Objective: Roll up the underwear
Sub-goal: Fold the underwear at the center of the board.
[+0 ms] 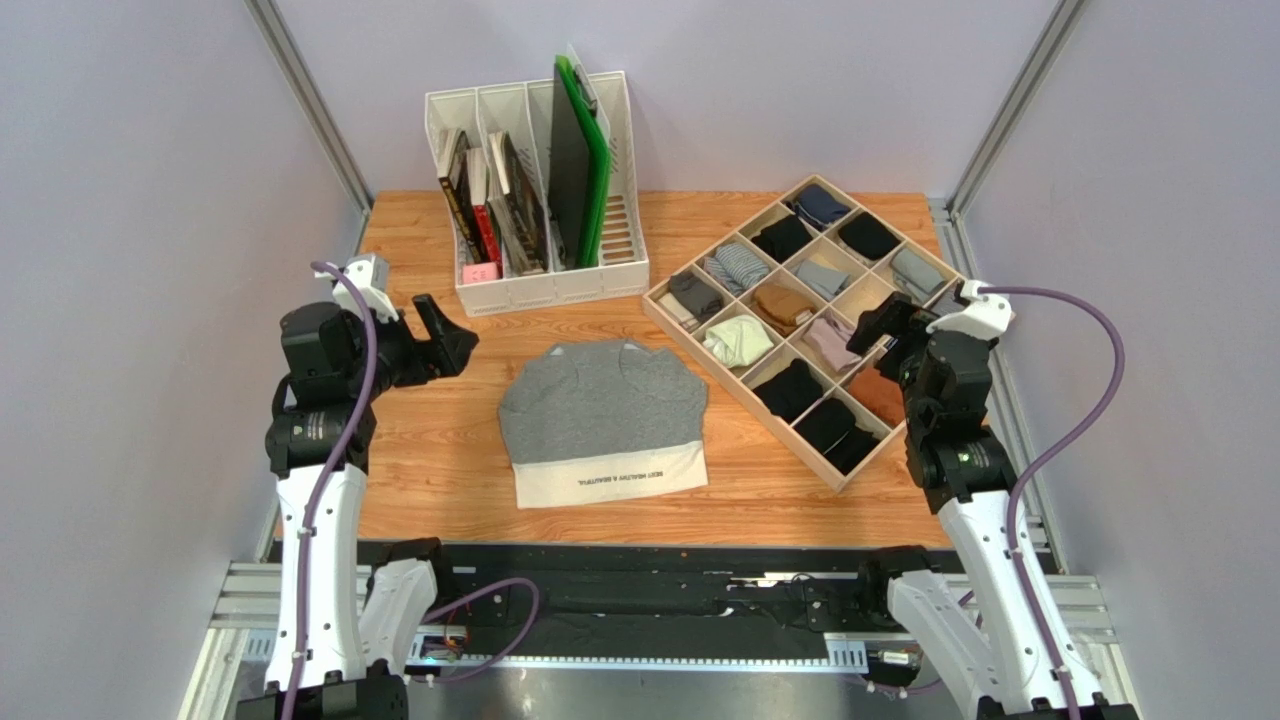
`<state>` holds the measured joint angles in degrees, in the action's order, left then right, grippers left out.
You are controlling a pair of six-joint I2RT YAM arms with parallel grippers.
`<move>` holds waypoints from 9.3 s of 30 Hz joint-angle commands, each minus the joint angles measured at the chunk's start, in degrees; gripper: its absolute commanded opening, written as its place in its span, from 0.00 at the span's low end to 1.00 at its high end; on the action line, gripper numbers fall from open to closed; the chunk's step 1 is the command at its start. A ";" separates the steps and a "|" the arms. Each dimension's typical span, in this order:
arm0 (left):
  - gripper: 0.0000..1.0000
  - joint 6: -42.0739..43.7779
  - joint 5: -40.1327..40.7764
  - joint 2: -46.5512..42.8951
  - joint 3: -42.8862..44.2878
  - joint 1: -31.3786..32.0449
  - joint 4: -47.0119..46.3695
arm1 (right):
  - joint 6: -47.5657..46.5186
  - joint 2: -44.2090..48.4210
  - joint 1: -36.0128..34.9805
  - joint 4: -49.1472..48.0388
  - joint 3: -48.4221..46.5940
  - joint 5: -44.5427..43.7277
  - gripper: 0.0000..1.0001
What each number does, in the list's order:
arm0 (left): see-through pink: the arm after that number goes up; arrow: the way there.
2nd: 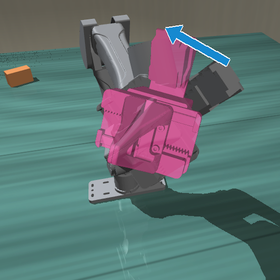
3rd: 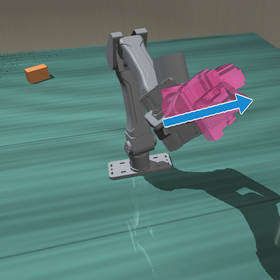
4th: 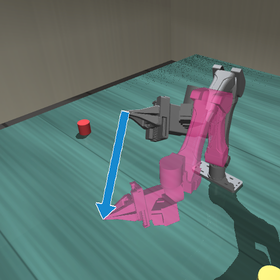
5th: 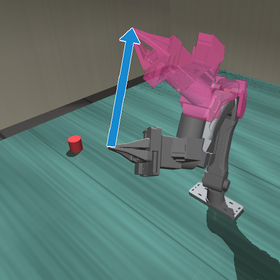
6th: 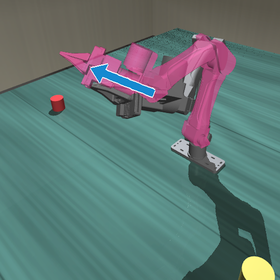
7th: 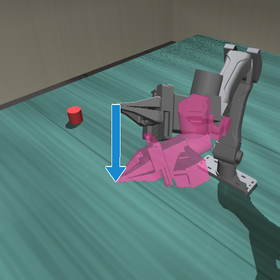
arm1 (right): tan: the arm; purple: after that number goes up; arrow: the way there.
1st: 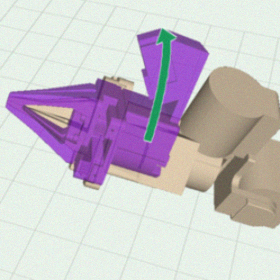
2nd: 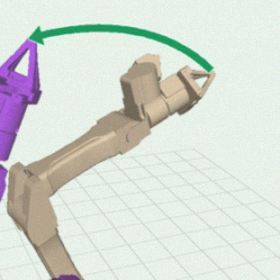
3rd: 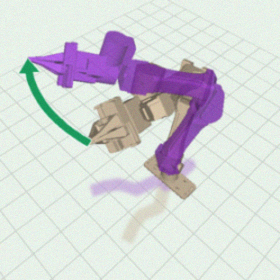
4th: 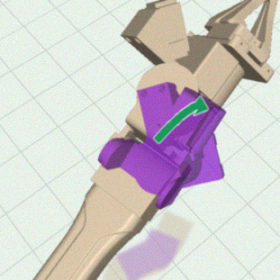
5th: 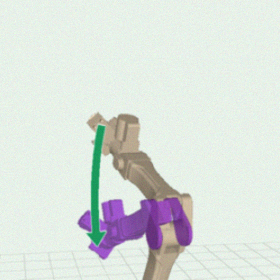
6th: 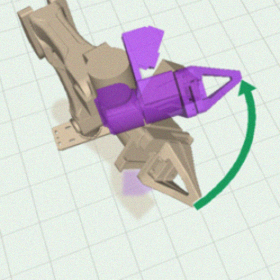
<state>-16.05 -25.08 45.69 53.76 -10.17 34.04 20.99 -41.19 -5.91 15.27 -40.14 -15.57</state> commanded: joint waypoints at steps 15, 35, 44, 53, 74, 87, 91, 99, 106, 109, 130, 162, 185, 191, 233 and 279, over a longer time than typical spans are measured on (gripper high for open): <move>0.90 -2.58 6.07 -1.48 -2.34 0.41 -2.67 | 2.20 3.49 -0.59 7.06 -3.89 7.11 0.83; 0.87 -14.35 19.03 7.64 -12.26 5.09 -16.89 | 15.56 -46.76 -60.70 -3.23 -26.65 5.38 0.69; 0.83 -16.73 20.51 10.56 -20.88 4.20 -23.31 | 19.70 -62.16 -65.72 -2.26 -37.37 14.16 0.47; 0.81 -17.87 21.13 12.14 -24.05 3.50 -27.10 | 20.84 -74.03 -68.27 3.62 -47.39 11.80 0.41; 0.80 -19.63 17.70 11.61 -24.40 2.61 -26.92 | 20.41 -86.34 -70.55 17.78 -60.58 0.19 0.33; 0.80 -19.63 16.12 13.19 -24.58 2.61 -27.98 | 17.59 -85.81 -72.13 17.34 -62.16 -3.06 0.31; 0.80 -19.54 16.20 13.19 -24.67 2.61 -27.98 | 16.89 -86.78 -72.13 16.81 -63.04 -2.27 0.30; 0.80 -19.37 15.94 13.55 -24.49 2.62 -28.07 | 15.75 -88.44 -72.13 17.17 -64.62 -2.71 0.29; 0.79 -19.37 16.03 13.11 -24.49 2.61 -27.71 | 15.22 -89.85 -72.05 18.04 -65.76 -3.50 0.28; 0.75 -19.28 15.85 12.49 -24.58 2.53 -27.63 | 15.48 -90.03 -72.05 18.66 -65.94 -3.67 0.26; 0.73 -18.93 16.47 10.65 -25.89 2.53 -26.40 | 17.68 -91.10 -71.61 23.50 -66.04 -3.68 0.00; 0.48 -15.67 11.64 19.16 -27.39 8.24 -27.53 | 20.67 -81.33 -68.44 8.38 -52.32 5.99 0.00; 0.00 -15.33 7.42 26.03 -26.07 8.50 -33.43 | 20.05 -81.59 -68.18 7.85 -52.50 7.40 0.00; 0.00 -16.11 8.82 19.10 -25.19 8.50 -30.00 | 19.26 -79.05 -68.27 7.15 -51.97 8.02 0.00; 0.00 -14.62 24.73 44.73 9.17 46.99 -19.10 | 28.93 -44.69 -57.02 8.28 -13.66 1.87 0.00; 0.00 -15.50 23.85 59.51 24.37 55.79 -17.52 | 30.69 -36.07 -50.34 18.74 -3.46 -2.53 0.00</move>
<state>-31.40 -1.21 104.36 75.00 45.06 17.41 50.72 -79.33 -56.95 32.10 -44.38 -16.45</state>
